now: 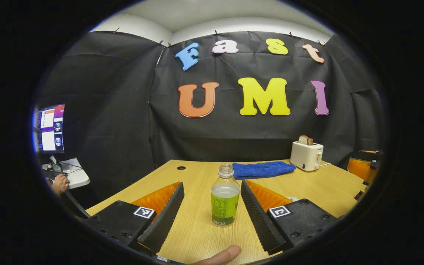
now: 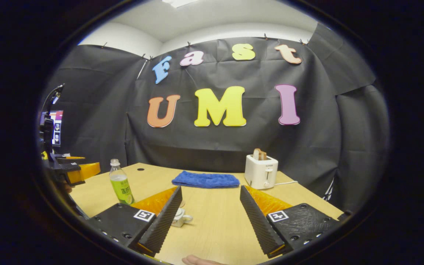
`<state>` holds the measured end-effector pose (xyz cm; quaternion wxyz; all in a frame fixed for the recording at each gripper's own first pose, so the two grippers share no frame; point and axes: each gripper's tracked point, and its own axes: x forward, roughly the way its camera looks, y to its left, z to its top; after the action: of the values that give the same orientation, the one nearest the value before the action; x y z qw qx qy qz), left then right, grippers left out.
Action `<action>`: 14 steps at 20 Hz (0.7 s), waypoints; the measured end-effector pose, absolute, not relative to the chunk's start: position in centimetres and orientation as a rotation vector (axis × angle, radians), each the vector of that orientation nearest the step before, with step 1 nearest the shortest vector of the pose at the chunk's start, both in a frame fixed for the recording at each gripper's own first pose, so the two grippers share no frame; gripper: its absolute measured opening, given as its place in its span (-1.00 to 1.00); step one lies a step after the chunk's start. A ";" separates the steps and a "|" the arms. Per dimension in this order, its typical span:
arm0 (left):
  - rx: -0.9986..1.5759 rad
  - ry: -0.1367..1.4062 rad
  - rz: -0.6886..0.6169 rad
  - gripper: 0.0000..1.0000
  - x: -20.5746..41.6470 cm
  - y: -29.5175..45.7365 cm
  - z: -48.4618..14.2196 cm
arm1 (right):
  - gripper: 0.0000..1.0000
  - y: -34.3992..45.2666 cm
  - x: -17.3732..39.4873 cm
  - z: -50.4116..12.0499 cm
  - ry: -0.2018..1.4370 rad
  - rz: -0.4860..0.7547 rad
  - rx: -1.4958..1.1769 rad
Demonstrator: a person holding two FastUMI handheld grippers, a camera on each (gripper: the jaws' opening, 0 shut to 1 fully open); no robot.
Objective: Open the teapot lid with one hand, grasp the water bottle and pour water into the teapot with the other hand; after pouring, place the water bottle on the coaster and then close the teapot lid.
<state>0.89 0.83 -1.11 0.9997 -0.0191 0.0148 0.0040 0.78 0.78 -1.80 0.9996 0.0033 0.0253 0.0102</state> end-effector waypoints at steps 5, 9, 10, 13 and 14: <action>-0.039 0.037 0.015 0.94 1.0 0.9 -1.3 | 0.91 1.0 1.2 -2.3 0.057 0.018 0.005; -0.052 0.046 0.019 0.94 1.1 1.0 -1.6 | 0.90 2.3 2.8 -3.0 0.038 0.023 0.013; -0.056 0.049 0.016 0.94 1.1 0.9 -1.8 | 0.90 3.0 3.5 -3.3 0.029 0.036 0.012; -0.051 0.050 0.021 0.94 1.1 1.0 -1.8 | 0.89 5.5 5.7 -4.9 0.034 0.072 -0.004; -0.051 0.048 0.020 0.94 1.0 1.0 -1.7 | 0.89 6.5 6.6 -5.6 0.053 0.093 0.001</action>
<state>1.04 0.98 -1.69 0.9993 -0.0254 0.0241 0.0101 6.58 6.47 -5.57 0.9986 0.0003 0.0267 0.0465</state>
